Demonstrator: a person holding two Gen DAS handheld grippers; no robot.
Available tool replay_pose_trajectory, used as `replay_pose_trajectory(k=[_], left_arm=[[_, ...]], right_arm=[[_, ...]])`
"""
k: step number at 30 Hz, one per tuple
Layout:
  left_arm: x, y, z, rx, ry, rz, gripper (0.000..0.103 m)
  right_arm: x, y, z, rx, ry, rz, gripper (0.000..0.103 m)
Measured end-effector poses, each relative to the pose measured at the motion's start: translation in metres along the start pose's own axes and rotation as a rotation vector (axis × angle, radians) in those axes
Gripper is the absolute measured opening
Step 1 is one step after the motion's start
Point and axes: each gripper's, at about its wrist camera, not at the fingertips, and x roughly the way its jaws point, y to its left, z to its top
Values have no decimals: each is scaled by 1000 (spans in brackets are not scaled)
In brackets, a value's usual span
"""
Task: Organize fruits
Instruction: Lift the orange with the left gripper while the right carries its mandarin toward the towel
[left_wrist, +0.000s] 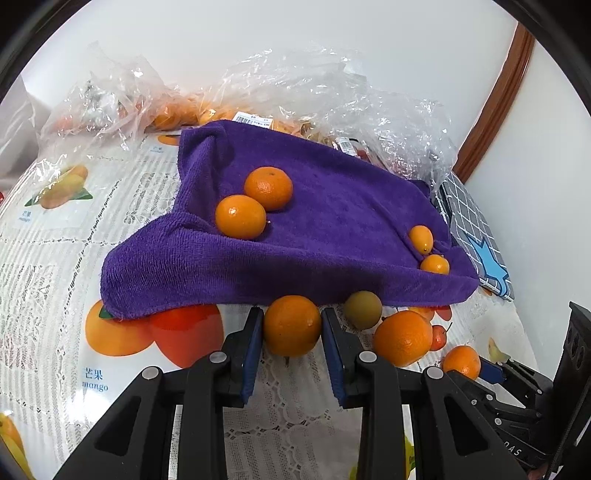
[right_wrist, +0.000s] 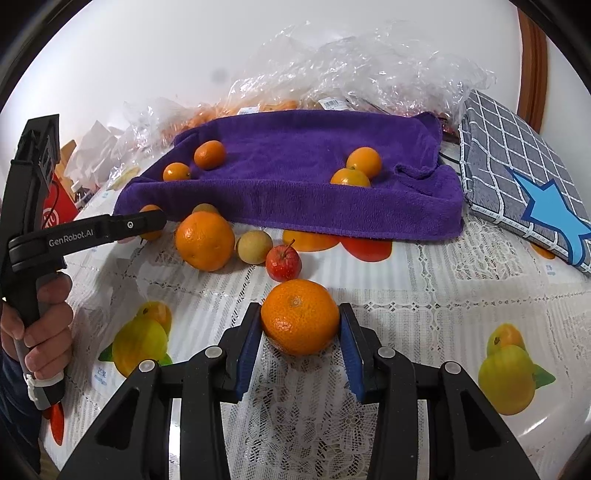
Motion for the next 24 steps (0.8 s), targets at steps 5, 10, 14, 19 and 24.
replay_pose_trajectory(k=[5, 10, 14, 19, 24], left_arm=[[-5, -1, -1, 5, -28, -6, 30], [-12, -2, 0, 15, -67, -24, 30], [-19, -1, 3, 8, -89, -30, 30], [-29, -1, 13, -2, -121, -7, 30], [-35, -3, 41, 0, -156, 32, 30]], right_arm=[[-2, -4, 0, 19, -9, 18, 41], [-11, -8, -1, 41, -56, 56, 41], [-17, -13, 3, 68, -75, 86, 41], [-30, -16, 30, 58, -126, 58, 41], [-41, -28, 60, 58, -193, 51, 41]])
